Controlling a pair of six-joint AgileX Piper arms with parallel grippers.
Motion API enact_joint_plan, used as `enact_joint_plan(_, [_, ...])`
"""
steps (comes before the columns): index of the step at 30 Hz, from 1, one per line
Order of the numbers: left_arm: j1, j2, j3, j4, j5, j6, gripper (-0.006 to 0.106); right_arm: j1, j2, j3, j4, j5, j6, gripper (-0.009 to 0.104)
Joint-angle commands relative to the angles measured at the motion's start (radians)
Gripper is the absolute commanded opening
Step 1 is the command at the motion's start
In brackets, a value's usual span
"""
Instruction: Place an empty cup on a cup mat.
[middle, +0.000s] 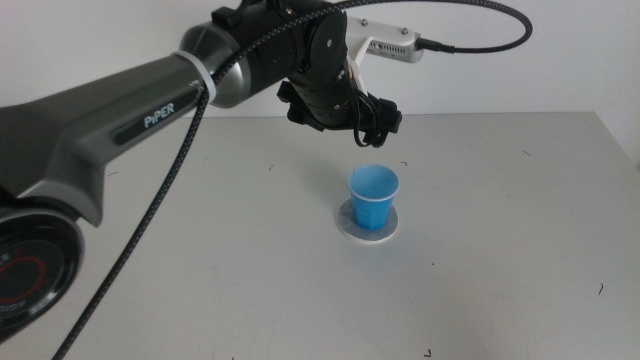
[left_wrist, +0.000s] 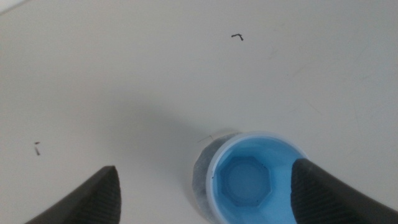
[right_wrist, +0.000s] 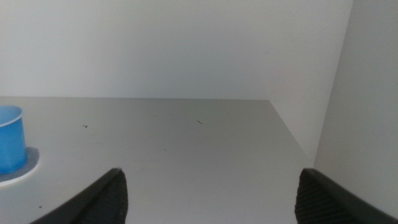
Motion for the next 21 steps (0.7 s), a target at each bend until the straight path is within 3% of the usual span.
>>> enact_joint_plan(1, [0.012,-0.115,-0.031,0.027,-0.007,0.006,0.105,-0.006,-0.026,-0.008,-0.014,-0.073,-0.005,0.094])
enact_joint_plan(9, [0.119,-0.286,-0.029,0.002,0.141,0.024,0.105,-0.006,-0.026,-0.008,-0.014,-0.073,-0.005,0.094])
enact_joint_plan(14, [0.19,-0.404,-0.029,0.107,0.283,-0.055,0.105,-0.006,-0.026,-0.008,-0.014,-0.073,-0.005,0.094])
enact_joint_plan(18, [0.196,-0.467,-0.029,0.205,0.351,-0.028,0.105,-0.006,-0.026,-0.008,-0.014,-0.073,-0.005,0.094])
enact_joint_plan(21, [0.196,-0.497,-0.029,0.222,0.385,0.016,0.105,-0.006,-0.026,-0.008,-0.014,-0.073,-0.005,0.094])
